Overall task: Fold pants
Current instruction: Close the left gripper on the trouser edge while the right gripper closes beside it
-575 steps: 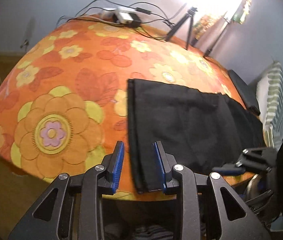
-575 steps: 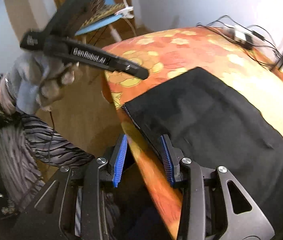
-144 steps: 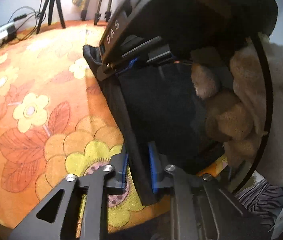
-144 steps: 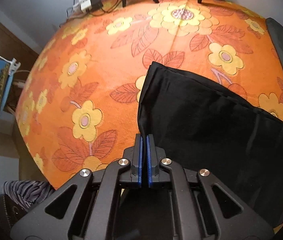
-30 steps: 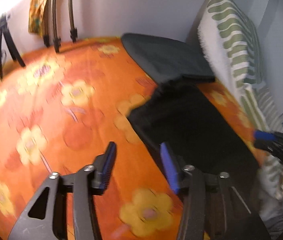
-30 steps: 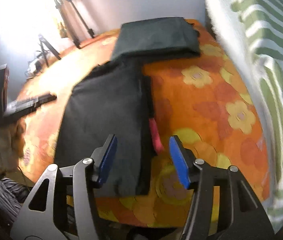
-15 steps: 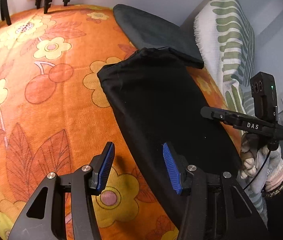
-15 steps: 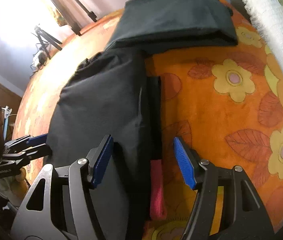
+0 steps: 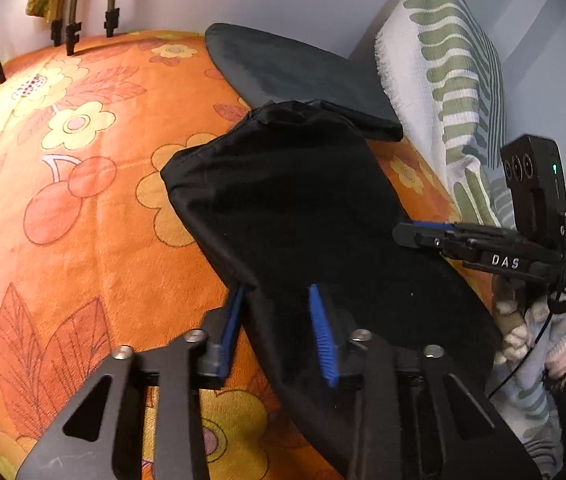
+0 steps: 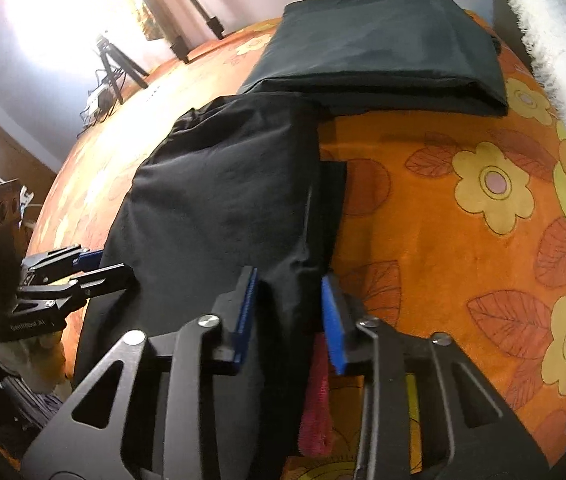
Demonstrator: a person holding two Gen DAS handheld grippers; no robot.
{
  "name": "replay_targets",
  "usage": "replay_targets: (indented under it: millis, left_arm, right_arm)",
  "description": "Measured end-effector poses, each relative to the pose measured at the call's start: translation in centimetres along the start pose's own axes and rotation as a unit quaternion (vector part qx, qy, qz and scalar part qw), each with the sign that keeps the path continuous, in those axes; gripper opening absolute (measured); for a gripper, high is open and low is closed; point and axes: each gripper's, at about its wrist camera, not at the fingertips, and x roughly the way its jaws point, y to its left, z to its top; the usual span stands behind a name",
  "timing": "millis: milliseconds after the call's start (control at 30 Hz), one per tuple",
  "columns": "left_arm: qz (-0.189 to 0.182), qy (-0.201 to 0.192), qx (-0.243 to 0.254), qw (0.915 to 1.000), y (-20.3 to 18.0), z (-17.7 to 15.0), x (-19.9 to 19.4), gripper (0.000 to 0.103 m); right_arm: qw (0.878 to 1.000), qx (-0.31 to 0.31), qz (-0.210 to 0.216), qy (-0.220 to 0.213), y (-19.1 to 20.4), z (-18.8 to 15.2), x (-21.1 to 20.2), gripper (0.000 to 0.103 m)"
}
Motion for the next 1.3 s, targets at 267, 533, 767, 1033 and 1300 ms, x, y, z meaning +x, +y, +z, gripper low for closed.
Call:
replay_targets:
  millis: [267, 533, 767, 1033, 1300]
  left_arm:
    - [0.005, -0.013, 0.014, 0.9998, 0.1, 0.1, -0.3, 0.012]
    - [0.014, -0.045, 0.034, 0.9983, -0.5, 0.3, -1.8, 0.007]
    - [0.016, -0.042, 0.04, 0.9982, -0.6, 0.4, -1.6, 0.007]
    - [0.025, -0.045, 0.047, 0.9976, -0.7, 0.3, -1.2, 0.007]
    - [0.028, -0.073, 0.065, 0.9948, -1.2, 0.4, -3.8, 0.006]
  right_arm:
    - [1.0, 0.012, 0.01, 0.01, -0.6, 0.4, 0.0, 0.025]
    - [0.999, -0.031, -0.034, -0.017, 2.6, -0.4, -1.4, 0.007]
    - [0.995, -0.041, -0.089, -0.005, 1.9, -0.2, -0.7, 0.046]
    - [0.999, -0.006, -0.012, -0.029, 1.0, 0.0, 0.2, 0.016]
    - [0.994, -0.062, -0.054, -0.068, 5.9, -1.0, -2.7, 0.007]
